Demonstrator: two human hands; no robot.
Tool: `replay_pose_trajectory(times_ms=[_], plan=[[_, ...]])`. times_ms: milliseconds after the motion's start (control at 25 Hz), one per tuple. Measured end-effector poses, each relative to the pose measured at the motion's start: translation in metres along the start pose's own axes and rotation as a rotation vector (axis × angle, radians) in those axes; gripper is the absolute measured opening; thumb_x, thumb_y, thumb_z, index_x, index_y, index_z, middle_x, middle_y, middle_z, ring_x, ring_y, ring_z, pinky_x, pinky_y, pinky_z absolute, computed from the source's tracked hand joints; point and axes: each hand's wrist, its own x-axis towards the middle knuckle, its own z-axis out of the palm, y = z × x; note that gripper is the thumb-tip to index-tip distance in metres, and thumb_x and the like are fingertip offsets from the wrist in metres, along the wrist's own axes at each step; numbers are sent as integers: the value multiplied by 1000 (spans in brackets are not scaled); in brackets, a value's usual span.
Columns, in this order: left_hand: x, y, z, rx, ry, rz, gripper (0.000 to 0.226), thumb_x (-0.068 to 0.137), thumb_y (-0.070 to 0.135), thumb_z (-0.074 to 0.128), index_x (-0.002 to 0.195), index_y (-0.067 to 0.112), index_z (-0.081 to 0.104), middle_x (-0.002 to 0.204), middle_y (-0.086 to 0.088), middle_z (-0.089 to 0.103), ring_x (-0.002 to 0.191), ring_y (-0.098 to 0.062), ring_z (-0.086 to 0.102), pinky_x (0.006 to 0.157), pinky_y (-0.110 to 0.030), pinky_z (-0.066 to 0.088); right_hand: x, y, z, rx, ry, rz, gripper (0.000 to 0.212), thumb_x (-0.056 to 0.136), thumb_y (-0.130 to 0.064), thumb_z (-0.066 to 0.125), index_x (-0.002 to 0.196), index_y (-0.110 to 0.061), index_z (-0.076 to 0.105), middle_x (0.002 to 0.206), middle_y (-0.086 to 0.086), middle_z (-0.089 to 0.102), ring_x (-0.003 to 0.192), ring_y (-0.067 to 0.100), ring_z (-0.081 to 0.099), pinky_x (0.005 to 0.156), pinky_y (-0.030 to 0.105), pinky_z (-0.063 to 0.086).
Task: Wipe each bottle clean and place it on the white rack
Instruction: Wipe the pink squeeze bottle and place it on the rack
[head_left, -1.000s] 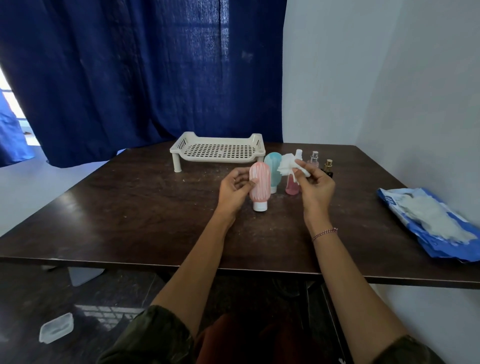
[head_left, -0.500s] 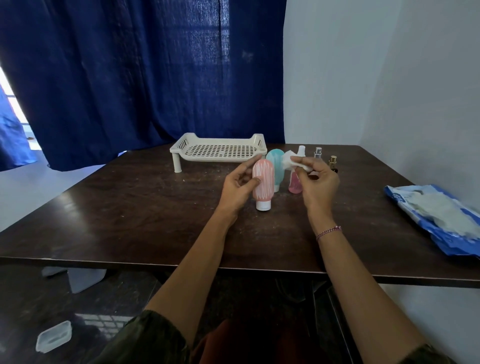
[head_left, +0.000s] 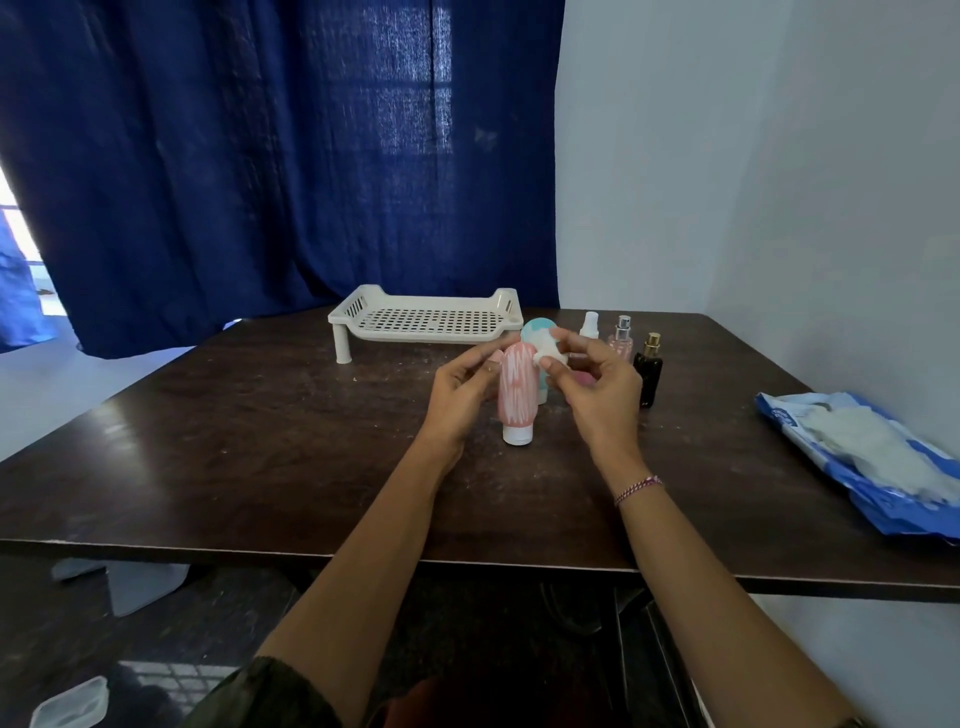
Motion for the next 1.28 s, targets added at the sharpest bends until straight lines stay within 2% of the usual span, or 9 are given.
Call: replay_pose_trajectory(times_ms=[240,320,520,640,800,920,1080,1200,1280], plan=[[1,-2,3,-118,-115,-65,29,100,9,37,122,18,54,127,0,57,114,-14,56,88,-30,52,0,0,2,-119,-96,-64,34,84,-19,66,117,-11,64,106,-3,59,96,4,52,75,6,44],[2,-2,5,-149,-169,-92,28,101,12,34,123,21,49,127,-2,54,111,-14,55,87,-34,52,1,-1,5,-167,-92,-94,31,86,-18,64,115,-7,64,106,-5,56,97,2,49,76,1,41],[0,-1,6,-220,-236,-136,26,101,15,32,117,28,47,121,3,57,105,-12,58,87,-37,50,-2,-1,6,-154,-90,-180,25,90,-16,58,112,-6,65,113,0,57,105,4,51,83,6,44],[1,-2,6,-251,-253,-135,26,101,12,32,115,28,47,119,1,57,102,-12,58,83,-33,50,-6,-4,7,-196,-44,-251,23,85,-12,64,108,-8,68,109,0,61,103,2,52,86,7,44],[3,-5,5,-293,-249,-140,28,101,11,30,119,26,47,124,-4,55,109,-16,55,91,-35,47,-11,-10,10,-246,-49,-378,23,80,-9,70,103,-12,70,106,-3,65,102,2,57,90,12,45],[4,-6,6,-301,-262,-169,30,101,13,30,124,20,47,118,-3,58,107,-14,56,91,-31,47,-10,-10,8,-226,-10,-322,27,79,-10,71,106,-11,69,107,-1,66,101,3,57,88,14,48],[4,-6,7,-280,-274,-204,31,101,13,32,129,18,45,122,-5,58,107,-14,57,91,-32,49,-6,-8,7,-211,26,-198,31,80,-12,70,111,-11,67,109,-7,61,101,3,54,82,6,46],[3,-6,8,-272,-281,-186,29,100,11,35,126,19,46,119,-5,57,106,-15,57,89,-32,49,-7,-6,8,-278,6,-256,27,83,-11,67,110,-10,67,112,1,63,104,6,55,89,20,50],[4,-6,6,-272,-277,-168,29,100,11,35,124,21,48,125,-6,55,112,-18,55,92,-35,49,-10,-10,7,-277,-27,-313,25,82,-10,68,107,-9,68,110,1,63,103,3,55,91,19,49]])
